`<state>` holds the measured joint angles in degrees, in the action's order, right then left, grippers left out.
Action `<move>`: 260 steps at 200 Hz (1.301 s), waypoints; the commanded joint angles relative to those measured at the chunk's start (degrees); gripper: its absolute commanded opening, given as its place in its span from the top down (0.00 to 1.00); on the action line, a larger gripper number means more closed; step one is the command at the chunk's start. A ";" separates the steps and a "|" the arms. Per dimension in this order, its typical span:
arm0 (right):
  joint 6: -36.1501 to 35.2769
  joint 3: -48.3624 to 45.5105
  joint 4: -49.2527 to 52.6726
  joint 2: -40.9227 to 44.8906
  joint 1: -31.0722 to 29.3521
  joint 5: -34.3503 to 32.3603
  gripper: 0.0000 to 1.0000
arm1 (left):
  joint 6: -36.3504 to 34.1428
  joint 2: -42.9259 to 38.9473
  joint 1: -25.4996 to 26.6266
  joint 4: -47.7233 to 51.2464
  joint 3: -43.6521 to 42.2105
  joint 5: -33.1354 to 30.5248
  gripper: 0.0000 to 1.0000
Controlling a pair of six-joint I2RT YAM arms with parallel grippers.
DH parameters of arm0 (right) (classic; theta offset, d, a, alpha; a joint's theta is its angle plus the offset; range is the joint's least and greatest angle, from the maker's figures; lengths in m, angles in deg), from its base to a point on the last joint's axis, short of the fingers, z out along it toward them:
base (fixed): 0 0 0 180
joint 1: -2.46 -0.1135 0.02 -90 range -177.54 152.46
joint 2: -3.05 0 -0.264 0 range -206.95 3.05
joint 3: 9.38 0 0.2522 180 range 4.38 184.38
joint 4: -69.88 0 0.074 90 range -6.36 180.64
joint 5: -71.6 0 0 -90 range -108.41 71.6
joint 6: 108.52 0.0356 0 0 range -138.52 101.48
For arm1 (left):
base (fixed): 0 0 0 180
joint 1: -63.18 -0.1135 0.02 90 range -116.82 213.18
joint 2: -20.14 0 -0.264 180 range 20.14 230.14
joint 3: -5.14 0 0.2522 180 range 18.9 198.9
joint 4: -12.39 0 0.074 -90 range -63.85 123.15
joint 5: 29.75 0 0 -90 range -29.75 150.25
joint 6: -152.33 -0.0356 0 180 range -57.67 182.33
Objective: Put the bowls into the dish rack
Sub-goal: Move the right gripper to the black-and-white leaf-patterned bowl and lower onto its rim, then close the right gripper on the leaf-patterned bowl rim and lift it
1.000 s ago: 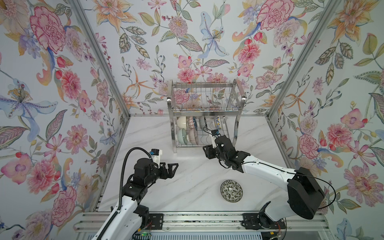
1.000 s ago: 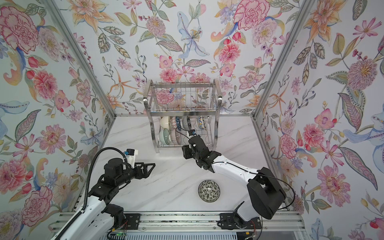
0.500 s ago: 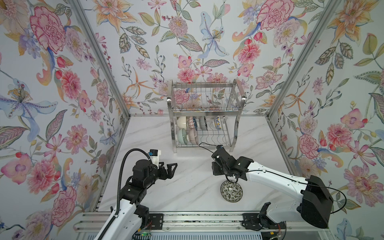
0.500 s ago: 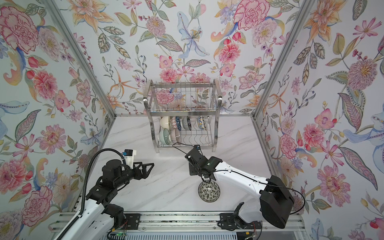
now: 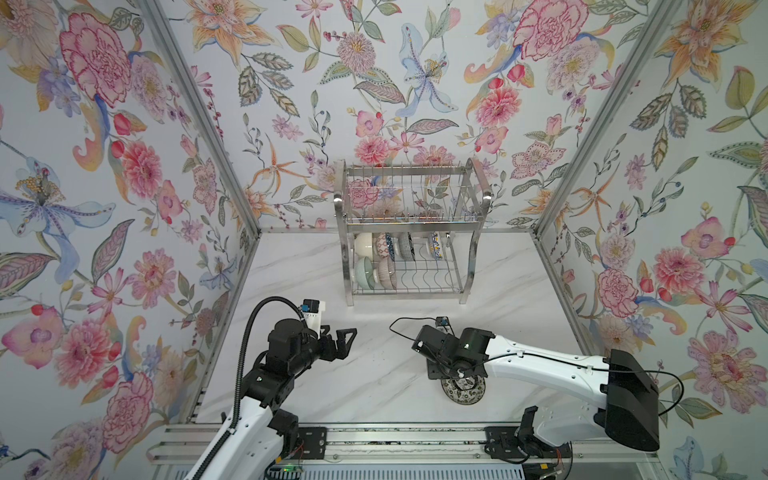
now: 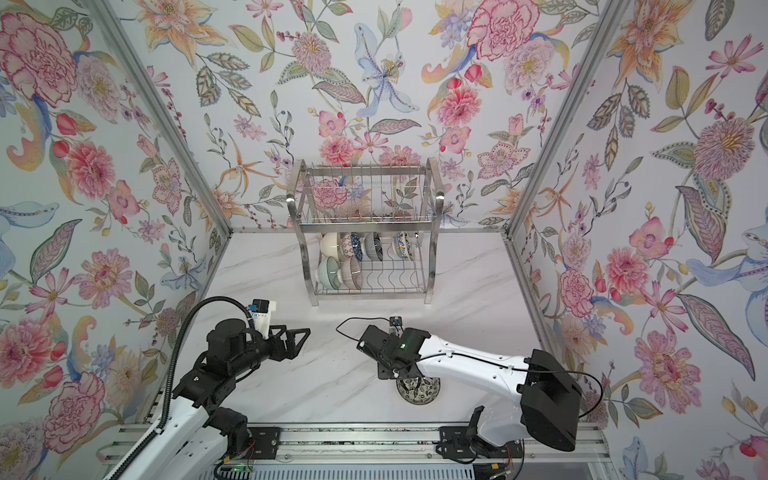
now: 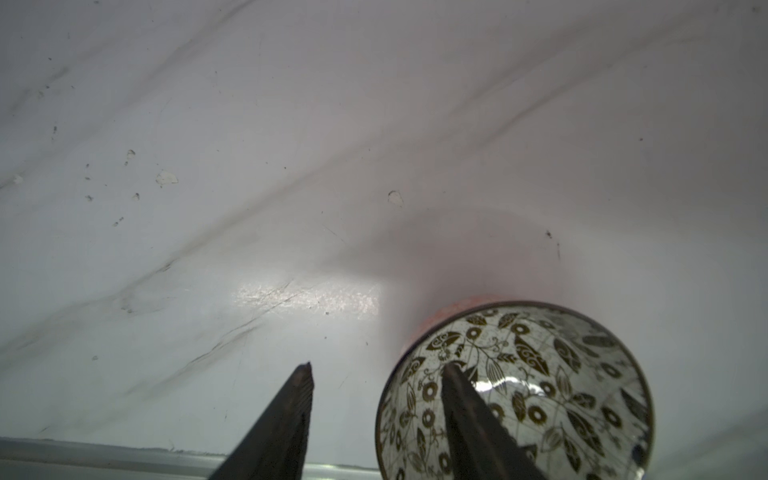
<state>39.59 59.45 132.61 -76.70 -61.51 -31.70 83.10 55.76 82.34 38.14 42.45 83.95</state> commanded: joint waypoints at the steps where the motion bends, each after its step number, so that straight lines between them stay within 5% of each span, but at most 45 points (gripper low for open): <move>1: 6.00 -0.32 2.96 -1.01 -1.38 0.94 0.48 | -0.86 -0.27 0.79 1.10 2.02 -0.41 0.01; 153: 7.55 -4.30 -2.02 -4.50 -2.15 5.27 0.76 | -1.22 -0.50 3.08 1.83 2.11 -2.16 0.01; 205: 1.33 0.22 -2.22 -10.02 -2.92 4.27 0.91 | -1.28 0.07 3.23 1.88 2.09 -2.06 0.01; 260: -7.61 7.98 -1.35 -16.89 -5.29 -0.28 0.96 | -1.37 0.31 3.25 1.82 2.09 -2.26 0.01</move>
<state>37.16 64.96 134.03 -91.45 -66.10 -30.55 83.04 56.00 84.96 39.45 42.59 82.29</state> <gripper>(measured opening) 0.086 0.989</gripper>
